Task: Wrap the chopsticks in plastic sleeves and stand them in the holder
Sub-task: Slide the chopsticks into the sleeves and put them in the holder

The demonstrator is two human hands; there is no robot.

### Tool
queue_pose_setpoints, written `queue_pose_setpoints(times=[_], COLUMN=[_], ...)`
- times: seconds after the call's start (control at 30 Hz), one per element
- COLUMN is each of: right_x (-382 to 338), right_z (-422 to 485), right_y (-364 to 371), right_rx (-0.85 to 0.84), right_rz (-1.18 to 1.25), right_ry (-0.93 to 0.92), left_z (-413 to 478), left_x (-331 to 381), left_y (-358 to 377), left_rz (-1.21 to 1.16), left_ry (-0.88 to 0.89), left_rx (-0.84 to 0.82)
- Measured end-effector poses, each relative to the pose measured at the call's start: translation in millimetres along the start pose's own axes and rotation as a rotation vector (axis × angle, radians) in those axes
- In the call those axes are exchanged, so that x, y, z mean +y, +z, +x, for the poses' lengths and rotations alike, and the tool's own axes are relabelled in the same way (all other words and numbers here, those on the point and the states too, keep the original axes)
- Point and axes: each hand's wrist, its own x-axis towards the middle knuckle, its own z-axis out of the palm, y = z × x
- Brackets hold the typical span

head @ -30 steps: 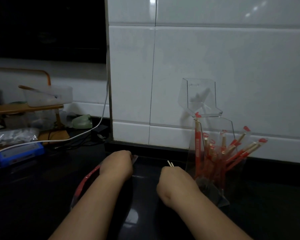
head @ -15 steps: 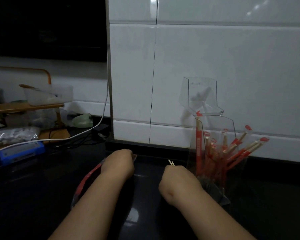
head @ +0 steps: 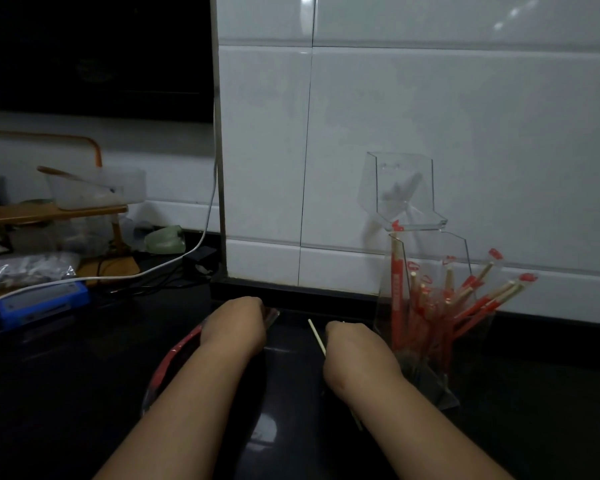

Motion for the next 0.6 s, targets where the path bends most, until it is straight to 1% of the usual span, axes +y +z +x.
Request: queue_pose_setpoints(times=[0.2,0.27,0.33,0.4,0.5,0.53,0.6], right_x=[-5,-7,-6,-4,-3,-4,-4], right_z=[1,1,1,1,3,5,6], right_y=[5,4,0,-4,-4,-3,-1], right_rx=[0.029,0.051,0.101,0.154,0.190,0.195,0.204], right_rz=[0.013,0.063,0.157,0.292,0.603,0.709,0.850], right_ry=[-0.012,0.000,0.008,0.014,0.020,0.022,0.027], left_z=[-3,-4,-5,-7,-12,-14,-14], left_x=[6,7,7,10,17,19,20], left_y=[-5,-8,-11,-12,-16,-17,-21], left_rz=[-0.056,-0.140,-0.311,-0.566,-0.931,-0.994,-1.046], left_ry=[-0.006,-0.015,-0.034,-0.049,-0.033,-0.023,-0.004], left_rx=[-0.017,-0.017,0.006,0.063,0.165,0.203,0.268])
